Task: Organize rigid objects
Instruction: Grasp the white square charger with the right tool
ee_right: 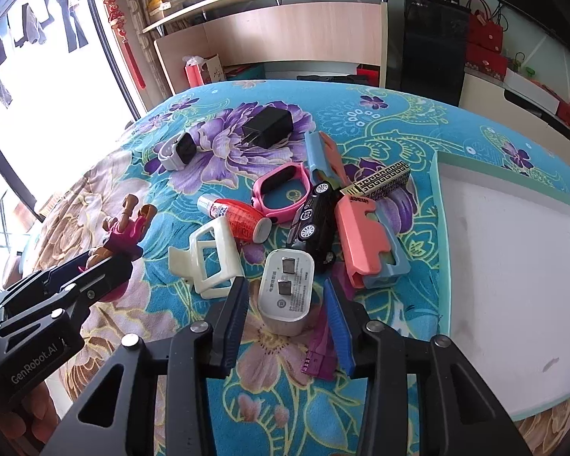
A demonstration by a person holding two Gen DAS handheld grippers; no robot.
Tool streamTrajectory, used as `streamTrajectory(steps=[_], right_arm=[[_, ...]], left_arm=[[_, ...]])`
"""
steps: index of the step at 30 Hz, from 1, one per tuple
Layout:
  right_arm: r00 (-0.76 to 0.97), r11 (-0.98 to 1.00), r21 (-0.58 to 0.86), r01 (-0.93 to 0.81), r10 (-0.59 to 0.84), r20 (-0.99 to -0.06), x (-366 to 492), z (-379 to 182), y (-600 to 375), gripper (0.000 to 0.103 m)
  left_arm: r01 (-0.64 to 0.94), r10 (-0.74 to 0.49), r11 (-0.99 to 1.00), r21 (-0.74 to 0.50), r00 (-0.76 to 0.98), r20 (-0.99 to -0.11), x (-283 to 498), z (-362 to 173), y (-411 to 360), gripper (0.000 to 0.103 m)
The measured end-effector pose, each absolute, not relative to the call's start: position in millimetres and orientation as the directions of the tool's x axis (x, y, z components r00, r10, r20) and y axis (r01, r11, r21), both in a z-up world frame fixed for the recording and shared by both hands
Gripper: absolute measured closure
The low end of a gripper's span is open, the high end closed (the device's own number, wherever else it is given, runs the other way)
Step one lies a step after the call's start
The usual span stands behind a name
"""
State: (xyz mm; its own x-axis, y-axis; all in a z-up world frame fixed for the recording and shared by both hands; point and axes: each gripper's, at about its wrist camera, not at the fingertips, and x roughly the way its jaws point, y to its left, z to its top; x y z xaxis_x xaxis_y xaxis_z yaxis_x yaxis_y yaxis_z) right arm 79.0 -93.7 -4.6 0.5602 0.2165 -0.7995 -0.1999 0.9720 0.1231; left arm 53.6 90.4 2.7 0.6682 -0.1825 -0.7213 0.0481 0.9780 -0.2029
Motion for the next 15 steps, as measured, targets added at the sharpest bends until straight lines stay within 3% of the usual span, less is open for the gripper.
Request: streamTrajectory(steps=[1, 15], right_arm=[[0.555, 0.972, 0.122, -0.201, 0.215, -0.804, 80.4, -7.5, -92.3, 0.072], [0.527, 0.973, 0.137, -0.185, 0.216, -0.822, 92.1, -30.8, -89.7, 0.074]], left_arm=[[0.047, -0.181, 0.978, -0.202, 0.667, -0.723, 53.9, 1.8, 90.5, 0.057], [0.034, -0.153, 0.985, -0.171, 0.643, -0.750, 58.8, -9.2, 85.5, 0.057]])
